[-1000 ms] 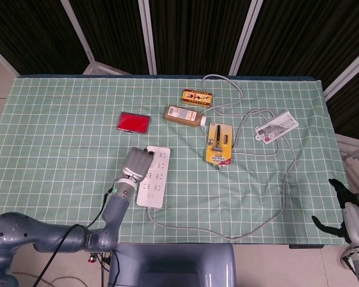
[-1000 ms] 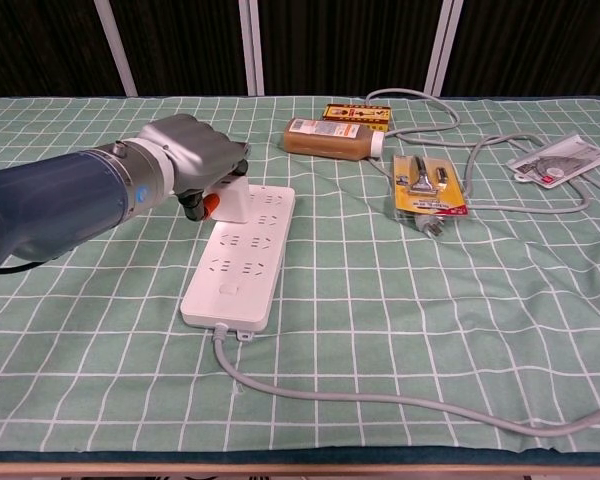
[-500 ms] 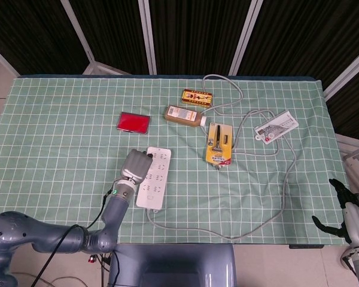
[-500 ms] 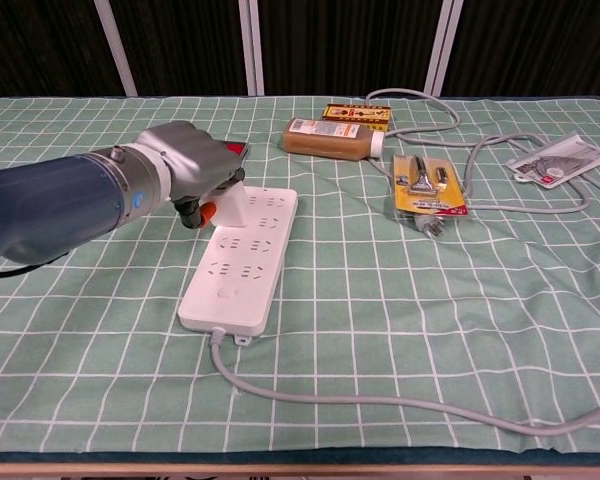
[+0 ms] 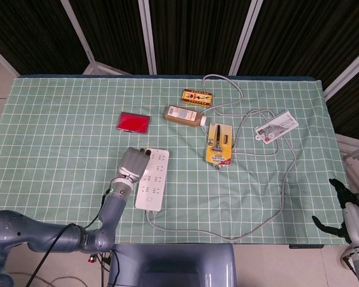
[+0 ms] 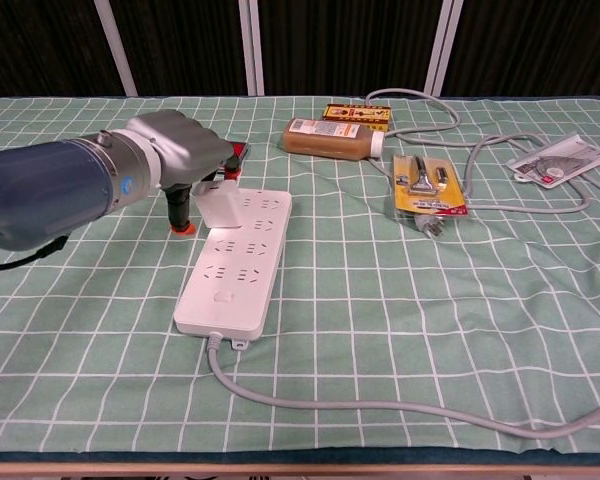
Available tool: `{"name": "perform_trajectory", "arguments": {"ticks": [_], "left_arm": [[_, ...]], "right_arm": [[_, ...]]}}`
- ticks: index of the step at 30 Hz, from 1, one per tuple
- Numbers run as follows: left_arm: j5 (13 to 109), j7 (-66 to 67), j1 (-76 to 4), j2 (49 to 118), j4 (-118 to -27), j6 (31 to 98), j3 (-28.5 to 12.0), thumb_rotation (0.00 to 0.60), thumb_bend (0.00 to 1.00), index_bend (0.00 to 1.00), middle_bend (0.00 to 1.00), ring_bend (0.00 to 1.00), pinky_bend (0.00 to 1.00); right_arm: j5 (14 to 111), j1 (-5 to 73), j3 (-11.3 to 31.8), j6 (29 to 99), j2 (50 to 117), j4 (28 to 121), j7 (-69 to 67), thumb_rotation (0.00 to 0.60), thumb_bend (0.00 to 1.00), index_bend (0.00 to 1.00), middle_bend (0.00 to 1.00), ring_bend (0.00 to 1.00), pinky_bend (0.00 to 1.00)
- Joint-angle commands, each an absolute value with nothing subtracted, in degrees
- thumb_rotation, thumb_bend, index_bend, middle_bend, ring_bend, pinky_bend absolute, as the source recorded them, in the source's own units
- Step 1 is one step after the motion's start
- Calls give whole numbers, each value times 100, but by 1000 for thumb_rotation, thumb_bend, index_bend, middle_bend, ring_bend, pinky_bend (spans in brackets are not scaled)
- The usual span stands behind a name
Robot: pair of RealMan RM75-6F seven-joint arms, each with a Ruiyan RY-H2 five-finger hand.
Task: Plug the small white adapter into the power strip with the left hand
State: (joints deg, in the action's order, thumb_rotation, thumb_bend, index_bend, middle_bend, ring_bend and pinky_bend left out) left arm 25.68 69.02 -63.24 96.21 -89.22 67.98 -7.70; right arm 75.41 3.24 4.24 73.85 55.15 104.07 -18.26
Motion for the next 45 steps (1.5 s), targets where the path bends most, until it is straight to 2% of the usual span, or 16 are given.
{"name": "perform_trajectory", "arguments": {"ticks": [1,5,8,10,12,13,15,16,19,23,26,32,40,45], "left_arm": [[2635,6837,-6303,9545,-8973,6838,-801,600,37,141,237,890,958],[2662,6743,-6274,9390,-9082,6868,-870,600,0,119,216,890,950],[2679,6378,-6188,9167,-9311,6816,-1082,600,0,121,221,890,949],[2725,5891,-6081,9075,-9477,6735,-1316,600,37,154,262,890,951],[2824,5321,-5949,9040,-9604,6677,-1559,600,135,233,345,892,957],[2897,4958,-5865,9039,-9672,6655,-1710,600,199,301,418,896,964],[3103,4227,-5703,9094,-9754,6652,-1996,600,262,425,567,917,982],[3224,3865,-5627,9153,-9768,6671,-2126,600,274,512,677,938,993],[3410,3007,-5464,9318,-9794,6643,-2421,600,272,676,866,982,1000],[3363,2129,-5328,9426,-9855,6297,-2683,600,255,795,976,1000,1000],[3204,1577,-5216,9404,-9891,5834,-2752,600,255,852,1000,1000,1000],[3192,976,-5079,9286,-9660,5115,-2610,600,254,888,1000,1000,1000],[3383,84,-4900,9052,-9258,3996,-2558,600,254,897,1000,1000,1000],[3585,-275,-4864,9001,-8976,3698,-2536,600,255,897,1000,1000,1000]], "right_arm": [[7541,325,427,7388,5512,10411,-1824,600,338,0,0,0,0],[7539,321,426,7395,5516,10406,-1817,600,338,0,0,0,0],[7545,317,426,7406,5519,10404,-1811,600,337,0,0,0,0],[7548,317,425,7407,5520,10404,-1808,600,338,0,0,0,0],[7555,317,421,7407,5522,10403,-1803,600,338,0,0,0,0],[7557,317,420,7407,5523,10402,-1801,600,338,0,0,0,0],[7559,317,418,7408,5526,10400,-1794,600,338,0,0,0,0],[7560,316,418,7410,5527,10398,-1791,600,338,0,0,0,0],[7560,315,417,7411,5526,10398,-1790,600,339,0,0,0,0],[7548,315,420,7408,5524,10401,-1787,600,338,0,0,0,0],[7541,318,420,7399,5520,10399,-1789,600,338,0,0,0,0],[7532,320,421,7389,5520,10392,-1790,600,338,0,0,0,0],[7525,326,420,7378,5531,10389,-1766,600,338,0,0,0,0],[7520,326,422,7382,5536,10392,-1755,600,338,0,0,0,0]]}}
